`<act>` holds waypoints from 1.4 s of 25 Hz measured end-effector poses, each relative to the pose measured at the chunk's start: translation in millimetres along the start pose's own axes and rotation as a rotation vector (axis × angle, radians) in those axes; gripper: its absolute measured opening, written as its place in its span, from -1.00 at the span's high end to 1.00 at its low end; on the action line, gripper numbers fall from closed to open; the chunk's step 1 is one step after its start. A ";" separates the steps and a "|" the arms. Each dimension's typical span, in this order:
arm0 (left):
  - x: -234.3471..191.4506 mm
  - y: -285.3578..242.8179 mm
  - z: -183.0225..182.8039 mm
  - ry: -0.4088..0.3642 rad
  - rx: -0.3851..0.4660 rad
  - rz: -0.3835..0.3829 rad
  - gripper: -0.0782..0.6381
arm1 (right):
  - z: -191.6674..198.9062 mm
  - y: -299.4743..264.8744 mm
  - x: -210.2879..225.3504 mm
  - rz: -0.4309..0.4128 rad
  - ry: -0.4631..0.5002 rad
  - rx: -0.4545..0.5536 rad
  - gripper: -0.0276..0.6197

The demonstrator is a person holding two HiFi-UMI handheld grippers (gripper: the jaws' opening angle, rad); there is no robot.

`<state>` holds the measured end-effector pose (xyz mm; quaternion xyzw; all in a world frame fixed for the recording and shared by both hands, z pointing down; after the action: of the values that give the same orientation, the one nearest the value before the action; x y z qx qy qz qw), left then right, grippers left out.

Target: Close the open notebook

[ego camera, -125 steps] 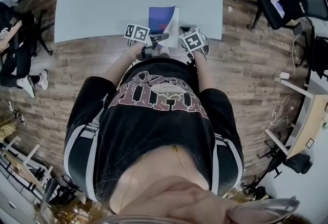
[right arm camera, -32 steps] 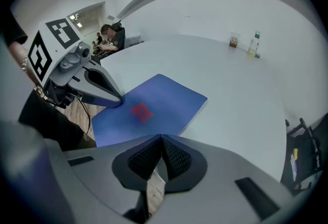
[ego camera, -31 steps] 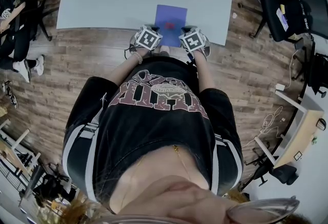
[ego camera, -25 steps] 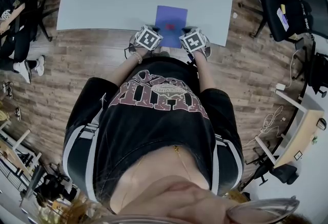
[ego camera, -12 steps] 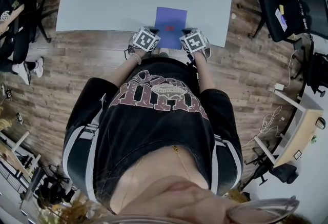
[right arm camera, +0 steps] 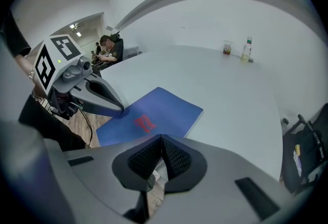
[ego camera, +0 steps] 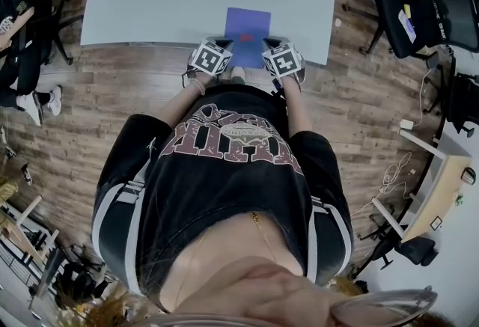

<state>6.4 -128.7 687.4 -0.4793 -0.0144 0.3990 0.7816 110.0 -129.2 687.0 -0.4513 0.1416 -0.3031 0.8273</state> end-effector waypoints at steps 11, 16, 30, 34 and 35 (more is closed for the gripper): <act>24.4 22.5 -36.5 -0.004 0.104 0.023 0.65 | -32.4 26.0 1.5 0.041 0.048 0.128 0.86; 27.8 39.1 -50.8 0.026 0.164 0.040 0.65 | -49.6 38.6 0.4 0.049 0.032 0.188 0.86; 39.3 80.4 -103.0 0.036 0.337 0.062 0.65 | -115.4 84.3 -2.8 0.112 0.111 0.350 0.86; 47.0 92.9 -113.9 0.041 0.380 0.068 0.65 | -126.4 103.4 -1.6 0.129 0.106 0.396 0.86; 49.7 96.6 -116.4 0.044 0.392 0.071 0.65 | -128.8 107.9 -2.1 0.132 0.104 0.407 0.86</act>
<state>28.5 -161.4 533.1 -0.3270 0.0976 0.4108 0.8455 83.3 -168.8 525.9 -0.2483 0.1492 -0.2934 0.9110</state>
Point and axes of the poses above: the fingertips, and each gripper's own axes: y backward along the fingers, x to its right, z out of its underside, the point moved 1 cm from there along y, backward along the fingers, and after that the axes turned 6 degrees about y, right-handed, at the moved point
